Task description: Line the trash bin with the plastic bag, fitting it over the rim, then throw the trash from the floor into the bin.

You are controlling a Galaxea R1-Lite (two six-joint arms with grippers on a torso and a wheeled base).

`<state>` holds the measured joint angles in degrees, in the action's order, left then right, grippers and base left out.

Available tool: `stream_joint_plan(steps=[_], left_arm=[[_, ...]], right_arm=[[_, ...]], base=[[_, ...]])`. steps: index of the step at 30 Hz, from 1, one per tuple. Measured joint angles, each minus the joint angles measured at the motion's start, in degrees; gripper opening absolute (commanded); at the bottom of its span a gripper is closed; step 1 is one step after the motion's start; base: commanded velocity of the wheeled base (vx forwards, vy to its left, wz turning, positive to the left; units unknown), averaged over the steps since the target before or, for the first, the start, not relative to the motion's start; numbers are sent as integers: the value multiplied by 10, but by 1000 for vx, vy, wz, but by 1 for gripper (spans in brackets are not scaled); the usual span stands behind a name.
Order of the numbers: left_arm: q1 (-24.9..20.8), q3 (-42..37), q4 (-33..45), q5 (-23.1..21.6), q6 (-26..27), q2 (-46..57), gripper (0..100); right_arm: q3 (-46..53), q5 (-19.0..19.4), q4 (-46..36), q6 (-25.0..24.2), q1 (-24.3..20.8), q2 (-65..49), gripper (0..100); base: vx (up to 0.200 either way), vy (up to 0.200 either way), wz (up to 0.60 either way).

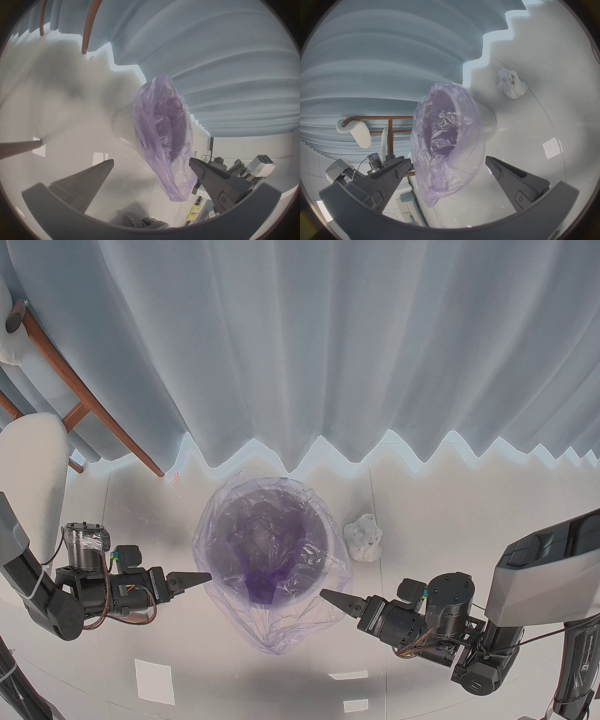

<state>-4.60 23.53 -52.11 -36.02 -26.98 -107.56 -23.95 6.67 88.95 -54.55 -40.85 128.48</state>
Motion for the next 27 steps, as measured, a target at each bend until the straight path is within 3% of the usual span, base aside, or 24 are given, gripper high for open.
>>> stream_joint_plan(steps=[8,17,18,27], left_arm=[[-9,24,-9,-2,-76,-32,100],[-23,31,-81,-2,-158,-40,100],[-25,30,-86,-2,-167,-40,0],[-33,28,-97,-2,-179,-50,0]], right_arm=[[-4,0,0,-4,-2,12,100],[-3,-1,0,-5,-4,15,100],[-3,-1,0,-5,-5,15,100],[-3,-2,0,-5,-9,15,100]], base=[[0,0,0],[0,0,0],[0,0,0],[0,0,0]])
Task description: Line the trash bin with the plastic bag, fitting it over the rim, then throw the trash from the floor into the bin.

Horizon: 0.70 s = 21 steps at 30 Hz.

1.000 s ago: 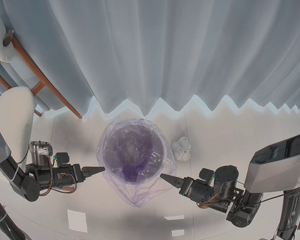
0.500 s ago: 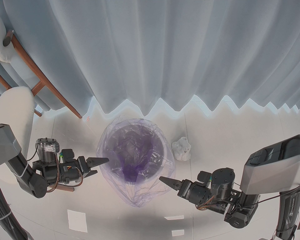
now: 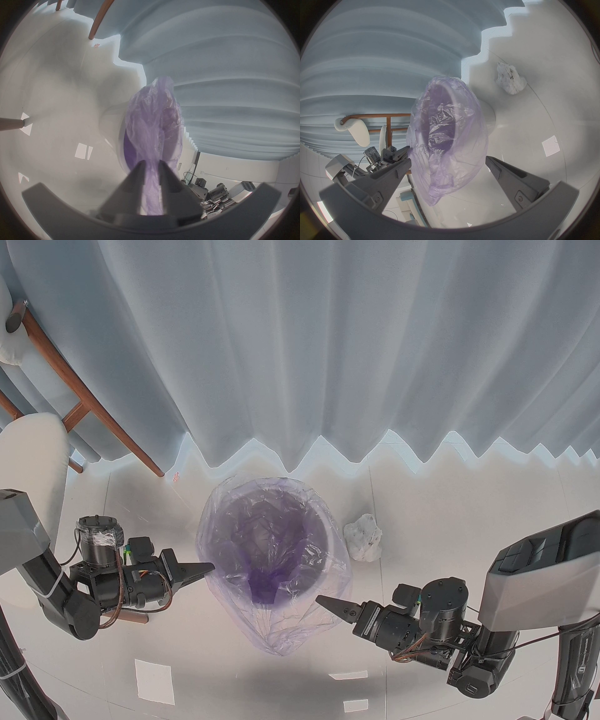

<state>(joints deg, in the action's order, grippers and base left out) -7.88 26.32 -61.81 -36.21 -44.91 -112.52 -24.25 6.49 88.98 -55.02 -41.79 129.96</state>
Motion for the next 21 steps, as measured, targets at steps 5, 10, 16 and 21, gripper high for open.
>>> stream_joint_plan(steps=[5,10,16,21], left_arm=[[-3,-6,-2,2,5,-8,0],[-1,-13,-11,6,35,-13,0],[11,-18,-12,8,40,-11,0],[10,-24,-12,8,40,-9,0]], right_arm=[[2,0,0,1,0,-1,100],[3,0,0,4,3,-3,100],[4,-1,0,9,13,-3,100],[-5,-1,0,7,22,-1,0]], base=[[0,0,0],[0,0,0],[0,0,0],[0,0,0]])
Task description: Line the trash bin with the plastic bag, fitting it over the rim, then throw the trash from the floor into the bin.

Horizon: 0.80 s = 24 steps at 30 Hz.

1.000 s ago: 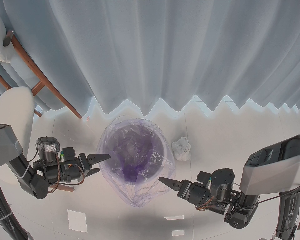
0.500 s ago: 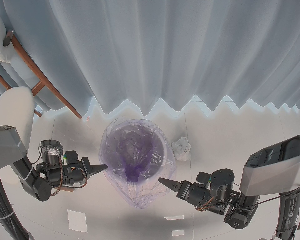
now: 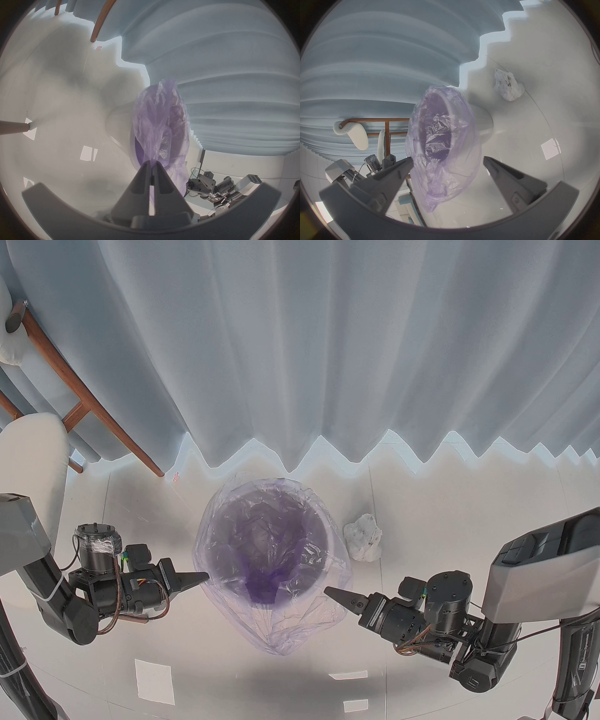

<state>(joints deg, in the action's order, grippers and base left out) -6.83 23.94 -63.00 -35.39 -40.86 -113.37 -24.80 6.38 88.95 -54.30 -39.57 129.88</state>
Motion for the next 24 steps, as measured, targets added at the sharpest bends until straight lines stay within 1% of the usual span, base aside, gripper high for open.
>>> stream_joint_plan(steps=[8,12,15,21,22,24], left_arm=[[-2,-7,0,0,23,1,0],[0,-9,2,1,28,1,0],[2,-9,10,4,38,0,0],[3,-10,10,4,40,-1,0],[3,-11,9,4,41,-1,0],[4,-13,6,4,47,-1,0]], right_arm=[[-4,1,0,-22,-2,2,0],[-4,0,0,-21,-1,3,0],[-2,0,0,-8,1,4,0],[4,1,0,-4,4,-2,0],[5,1,0,-3,4,-6,100],[10,2,0,3,4,-12,100]], base=[[0,0,0],[0,0,0],[0,0,0],[0,0,0],[0,0,0],[0,0,0]])
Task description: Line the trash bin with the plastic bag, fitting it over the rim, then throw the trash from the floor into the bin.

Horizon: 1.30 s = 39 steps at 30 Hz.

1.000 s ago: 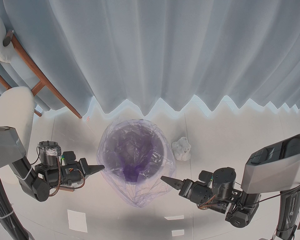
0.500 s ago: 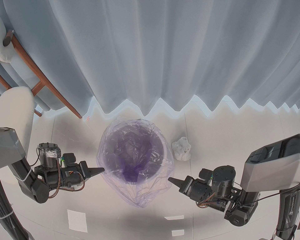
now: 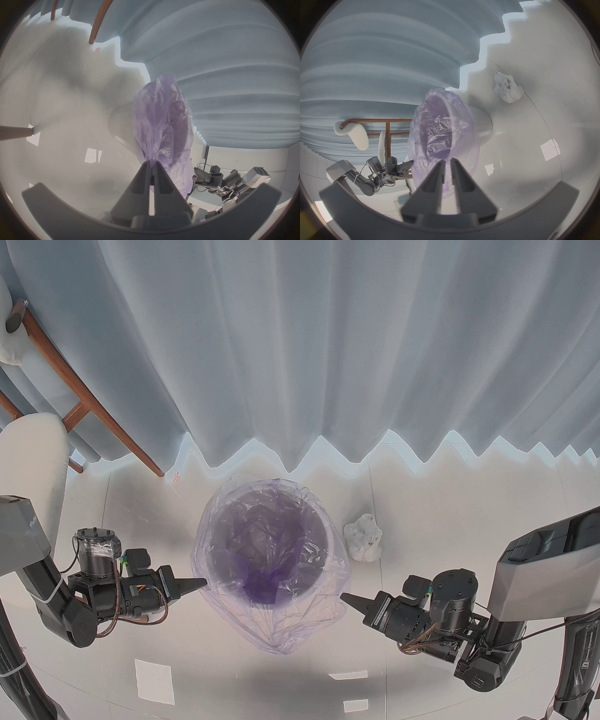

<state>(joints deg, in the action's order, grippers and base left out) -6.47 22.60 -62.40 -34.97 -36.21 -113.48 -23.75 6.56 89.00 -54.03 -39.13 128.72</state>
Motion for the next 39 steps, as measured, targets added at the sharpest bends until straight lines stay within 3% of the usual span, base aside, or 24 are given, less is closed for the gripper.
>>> stream_joint_plan(steps=[8,18,19,25,39], left_arm=[[-1,-4,-2,13,22,0,0],[-6,-5,-2,19,22,-2,0],[-6,-5,-2,20,22,-2,0],[-7,-5,2,20,22,-3,0],[11,-12,6,20,73,-29,0]], right_arm=[[6,0,-2,2,2,-14,100],[-4,-2,-3,-42,-37,9,100],[-8,-6,-3,-43,-38,13,0],[-34,-41,-2,-44,-37,39,0],[-23,-44,-1,-13,-25,59,0]], base=[[0,0,0],[0,0,0],[0,0,0],[0,0,0],[0,0,0]])
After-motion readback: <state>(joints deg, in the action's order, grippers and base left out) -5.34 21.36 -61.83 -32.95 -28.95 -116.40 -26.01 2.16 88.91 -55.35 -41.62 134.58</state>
